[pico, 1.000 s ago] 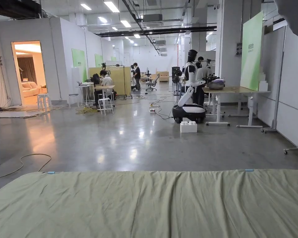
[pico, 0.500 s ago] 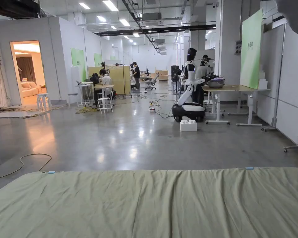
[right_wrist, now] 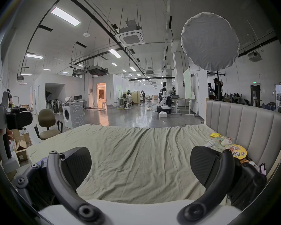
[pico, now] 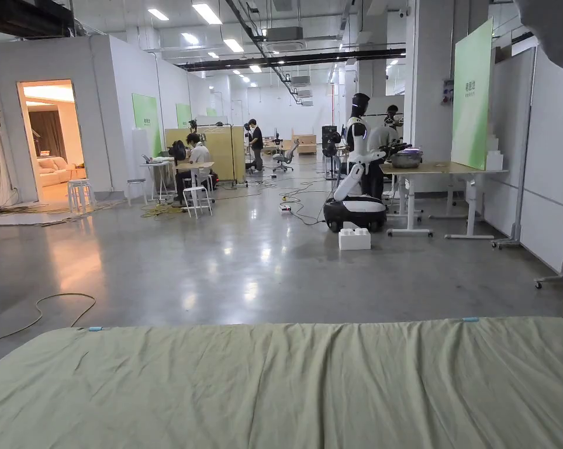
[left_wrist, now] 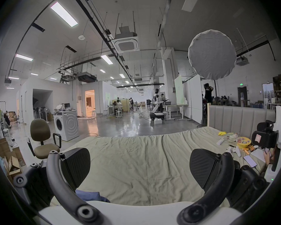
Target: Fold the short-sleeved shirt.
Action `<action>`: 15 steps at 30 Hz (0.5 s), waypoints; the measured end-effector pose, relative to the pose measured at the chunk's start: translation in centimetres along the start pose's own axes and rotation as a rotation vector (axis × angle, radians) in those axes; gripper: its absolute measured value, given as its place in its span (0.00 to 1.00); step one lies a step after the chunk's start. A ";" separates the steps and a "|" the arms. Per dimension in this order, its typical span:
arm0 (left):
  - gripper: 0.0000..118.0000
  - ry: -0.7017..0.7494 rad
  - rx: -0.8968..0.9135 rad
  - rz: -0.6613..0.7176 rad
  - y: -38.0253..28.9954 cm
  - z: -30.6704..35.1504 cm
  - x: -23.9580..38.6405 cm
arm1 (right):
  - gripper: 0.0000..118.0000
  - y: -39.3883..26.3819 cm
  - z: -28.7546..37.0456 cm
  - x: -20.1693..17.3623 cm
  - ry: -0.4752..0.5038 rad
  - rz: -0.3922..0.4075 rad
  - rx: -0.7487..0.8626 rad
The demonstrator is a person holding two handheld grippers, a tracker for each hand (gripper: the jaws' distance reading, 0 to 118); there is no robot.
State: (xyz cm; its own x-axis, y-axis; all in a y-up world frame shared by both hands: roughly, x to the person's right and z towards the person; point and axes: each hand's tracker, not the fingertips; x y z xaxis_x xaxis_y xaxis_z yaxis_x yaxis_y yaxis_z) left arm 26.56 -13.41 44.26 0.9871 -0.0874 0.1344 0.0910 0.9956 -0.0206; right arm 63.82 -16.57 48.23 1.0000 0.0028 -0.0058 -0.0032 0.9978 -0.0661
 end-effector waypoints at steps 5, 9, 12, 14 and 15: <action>1.00 -0.011 0.000 0.018 0.0 0.0 0.0 | 1.00 0.1 0.0 0.0 -0.001 0.002 -0.005; 1.00 -0.013 -0.003 0.018 -0.1 0.0 0.0 | 1.00 0.2 0.0 0.0 -0.001 -0.001 -0.005; 1.00 -0.013 -0.004 0.020 -0.1 0.0 0.0 | 1.00 0.3 0.1 0.0 0.006 -0.005 0.006; 1.00 -0.012 -0.002 0.023 -0.2 0.0 0.0 | 1.00 0.4 0.2 0.1 0.011 -0.011 0.007; 1.00 -0.013 -0.003 0.024 -0.2 0.0 0.0 | 1.00 0.4 0.1 0.1 0.012 -0.012 0.008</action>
State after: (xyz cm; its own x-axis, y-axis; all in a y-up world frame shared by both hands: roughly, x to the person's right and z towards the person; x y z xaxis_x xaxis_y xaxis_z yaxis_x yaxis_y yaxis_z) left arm 26.51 -13.57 44.28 0.9872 -0.0628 0.1463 0.0674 0.9974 -0.0266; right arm 63.93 -16.14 48.32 0.9998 -0.0102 -0.0174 0.0092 0.9983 -0.0584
